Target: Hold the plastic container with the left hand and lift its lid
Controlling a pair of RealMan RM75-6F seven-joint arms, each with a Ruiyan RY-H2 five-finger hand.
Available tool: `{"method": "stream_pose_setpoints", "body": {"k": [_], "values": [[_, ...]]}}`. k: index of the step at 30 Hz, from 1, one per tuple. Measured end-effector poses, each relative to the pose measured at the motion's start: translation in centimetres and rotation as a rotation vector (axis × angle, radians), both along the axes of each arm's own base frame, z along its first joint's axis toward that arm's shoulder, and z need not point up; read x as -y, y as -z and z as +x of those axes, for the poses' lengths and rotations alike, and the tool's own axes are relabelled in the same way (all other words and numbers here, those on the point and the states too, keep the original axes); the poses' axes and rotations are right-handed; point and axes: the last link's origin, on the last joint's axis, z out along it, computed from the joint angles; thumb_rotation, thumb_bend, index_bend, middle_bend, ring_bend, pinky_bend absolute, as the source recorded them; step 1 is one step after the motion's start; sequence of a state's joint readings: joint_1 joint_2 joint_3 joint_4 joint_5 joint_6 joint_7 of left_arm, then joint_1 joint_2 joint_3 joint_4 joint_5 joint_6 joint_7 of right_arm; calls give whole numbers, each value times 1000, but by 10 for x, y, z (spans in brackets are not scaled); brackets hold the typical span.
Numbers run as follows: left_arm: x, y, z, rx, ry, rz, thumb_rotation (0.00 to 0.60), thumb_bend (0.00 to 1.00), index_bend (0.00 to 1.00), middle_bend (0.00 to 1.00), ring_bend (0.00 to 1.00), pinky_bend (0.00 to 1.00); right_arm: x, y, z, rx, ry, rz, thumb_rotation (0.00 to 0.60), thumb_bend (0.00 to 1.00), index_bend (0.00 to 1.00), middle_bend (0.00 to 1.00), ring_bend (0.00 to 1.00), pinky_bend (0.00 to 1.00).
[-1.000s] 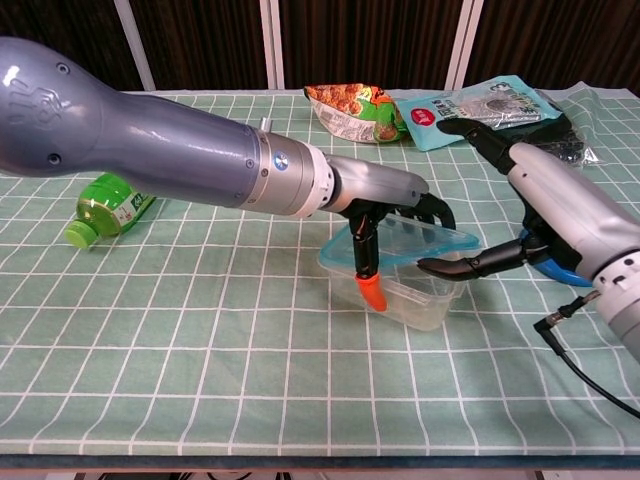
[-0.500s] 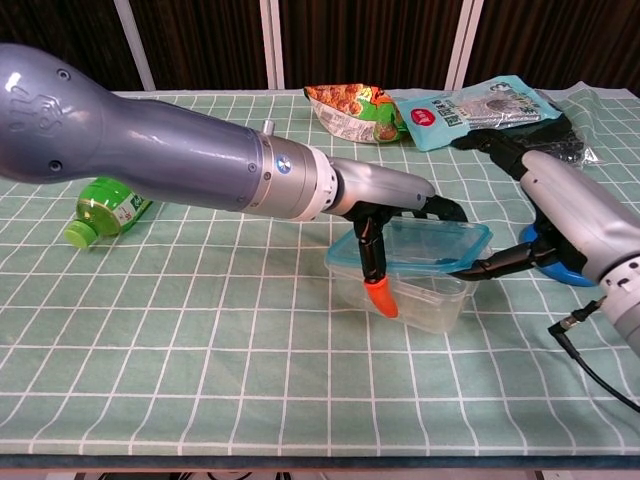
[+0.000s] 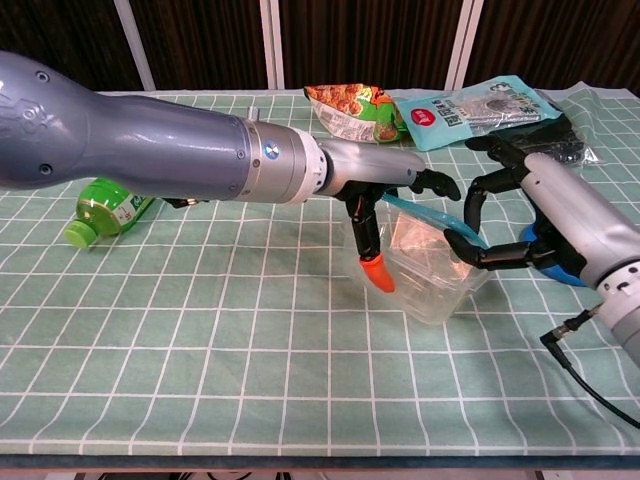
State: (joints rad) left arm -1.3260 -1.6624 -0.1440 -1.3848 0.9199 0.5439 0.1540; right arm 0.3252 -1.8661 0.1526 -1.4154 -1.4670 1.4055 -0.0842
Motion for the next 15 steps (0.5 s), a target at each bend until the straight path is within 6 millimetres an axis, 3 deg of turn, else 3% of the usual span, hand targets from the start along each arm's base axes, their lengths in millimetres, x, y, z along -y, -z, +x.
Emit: {"method": "stream_pose_setpoints", "body": {"k": [15], "values": [[3, -25, -18, 33, 13, 73, 600, 0, 0, 0, 0, 107, 2, -2, 0, -11, -12, -20, 600, 516, 706, 98, 0, 0]]}}
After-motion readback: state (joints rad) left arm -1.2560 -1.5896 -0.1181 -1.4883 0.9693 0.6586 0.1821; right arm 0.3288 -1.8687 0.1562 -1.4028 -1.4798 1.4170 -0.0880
